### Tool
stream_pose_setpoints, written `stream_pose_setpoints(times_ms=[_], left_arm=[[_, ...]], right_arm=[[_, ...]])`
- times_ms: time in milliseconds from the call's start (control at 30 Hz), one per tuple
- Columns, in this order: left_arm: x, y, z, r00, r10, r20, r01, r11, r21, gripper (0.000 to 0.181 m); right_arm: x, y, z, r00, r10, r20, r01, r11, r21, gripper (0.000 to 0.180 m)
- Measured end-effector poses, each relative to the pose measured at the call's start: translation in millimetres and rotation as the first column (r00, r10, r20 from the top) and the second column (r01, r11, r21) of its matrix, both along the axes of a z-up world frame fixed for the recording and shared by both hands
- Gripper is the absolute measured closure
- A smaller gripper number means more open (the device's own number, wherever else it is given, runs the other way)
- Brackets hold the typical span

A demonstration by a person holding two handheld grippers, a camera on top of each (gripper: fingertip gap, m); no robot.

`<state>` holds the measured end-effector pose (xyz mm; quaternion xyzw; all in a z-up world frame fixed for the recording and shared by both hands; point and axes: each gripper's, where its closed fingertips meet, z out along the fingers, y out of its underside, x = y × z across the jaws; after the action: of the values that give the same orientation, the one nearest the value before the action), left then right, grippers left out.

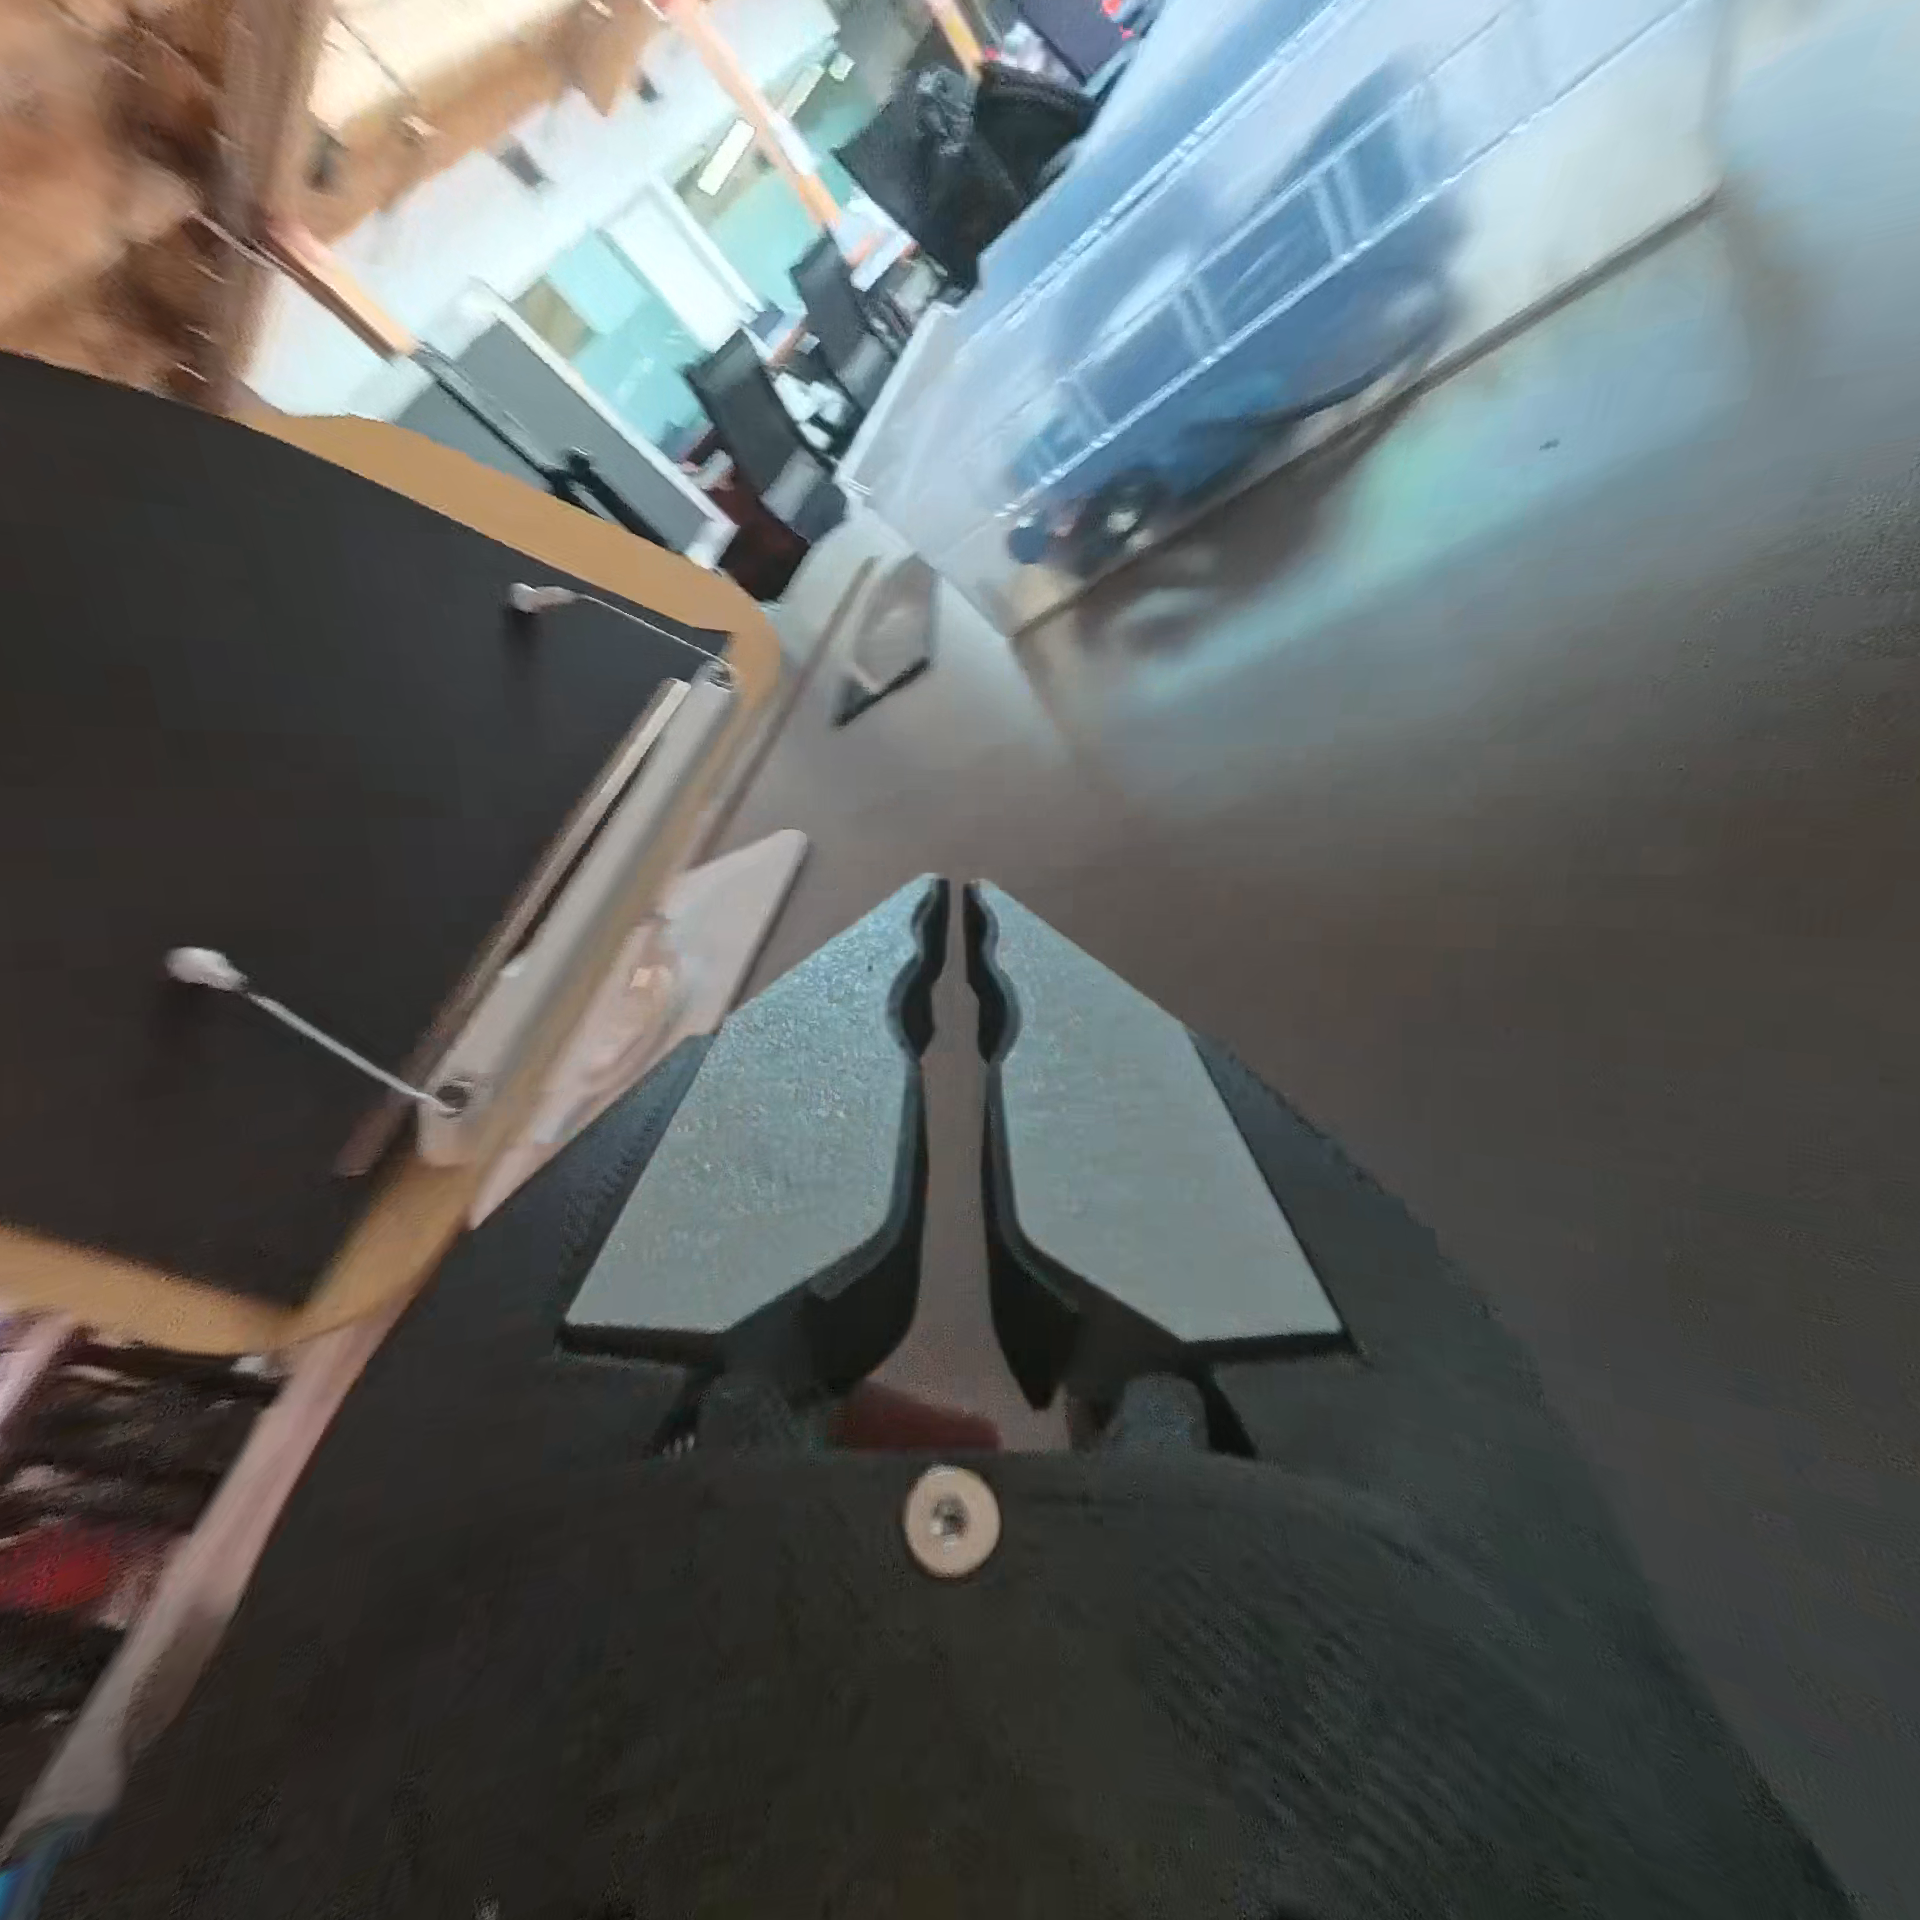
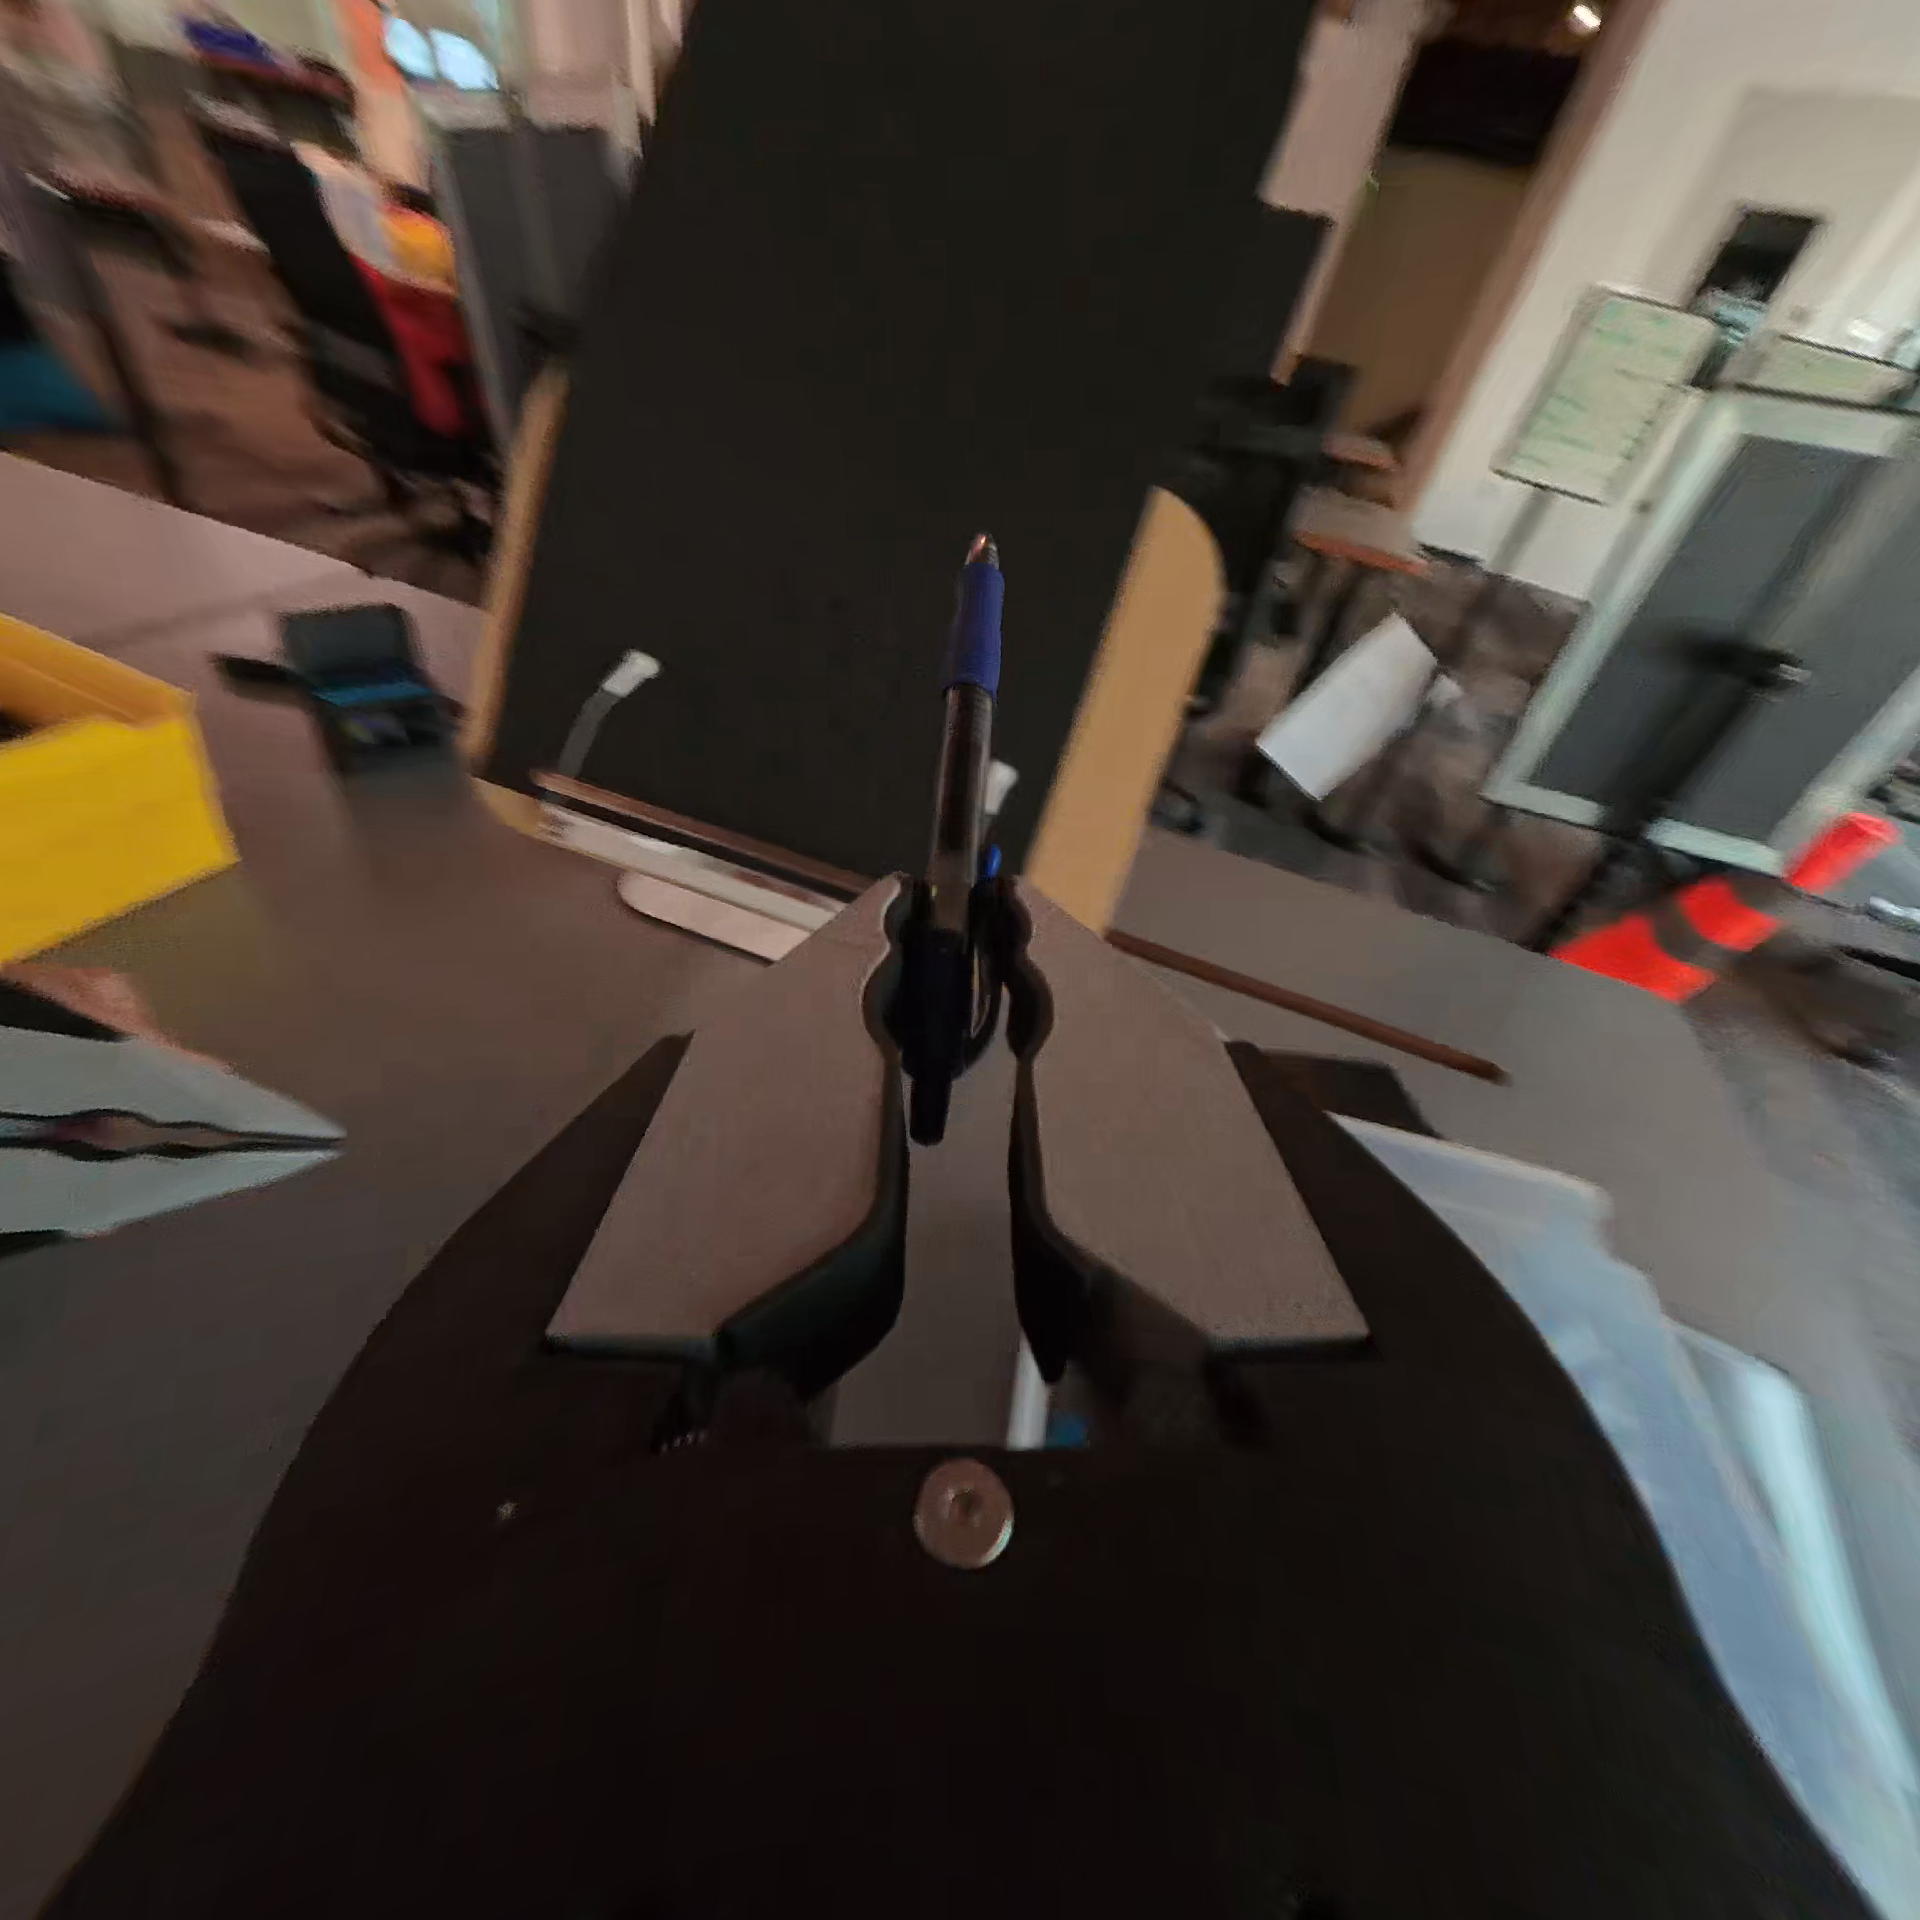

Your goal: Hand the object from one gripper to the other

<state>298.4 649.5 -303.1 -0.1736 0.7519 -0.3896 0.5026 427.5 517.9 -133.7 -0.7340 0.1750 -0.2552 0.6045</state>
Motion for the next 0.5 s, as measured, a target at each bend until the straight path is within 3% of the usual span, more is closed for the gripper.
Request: stream_pose_setpoints(times_ms=[33, 167, 233, 267, 367, 433, 500], left_arm=[[1, 0, -5, 0.999, 0.001, -0.042, -0.001, 1.0, -0.005, 0.181], [1, -2, -25, 0.978, -0.02, -0.208, 0.016, 1.0, -0.025, 0.181], [0, -3, -30, 0.961, -0.035, -0.274, 0.017, 0.998, -0.068, 0.181], [-1, -2, -30, 0.954, -0.033, -0.299, 0.006, 0.996, -0.091, 0.181], [0, 1, -23, 0.945, -0.039, -0.324, -0.025, 0.981, -0.191, 0.181], [5, 8, -14, 0.944, -0.032, -0.329, -0.07, 0.954, -0.293, 0.181], [8, 15, -8, 0.929, -0.055, -0.365, -0.111, 0.902, -0.417, 0.181]], right_arm=[[13, -15, -2, 0.999, -0.045, -0.019, 0.045, 0.998, -0.035, 0.17], [59, -69, -80, 0.938, -0.22, -0.267, 0.11, 0.922, -0.372, 0.168], [72, -85, -118, 0.898, -0.299, -0.322, 0.106, 0.859, -0.502, 0.144], [73, -90, -125, 0.889, -0.326, -0.323, 0.113, 0.838, -0.534, 0.14], [58, -74, -85, 0.934, -0.265, -0.241, 0.143, 0.893, -0.427, 0.138], [26, -39, -53, 0.962, -0.101, -0.252, 0.024, 0.957, -0.29, 0.132], [-16, 6, -41, 0.946, 0.111, -0.305, -0.175, 0.966, -0.191, 0.126]])
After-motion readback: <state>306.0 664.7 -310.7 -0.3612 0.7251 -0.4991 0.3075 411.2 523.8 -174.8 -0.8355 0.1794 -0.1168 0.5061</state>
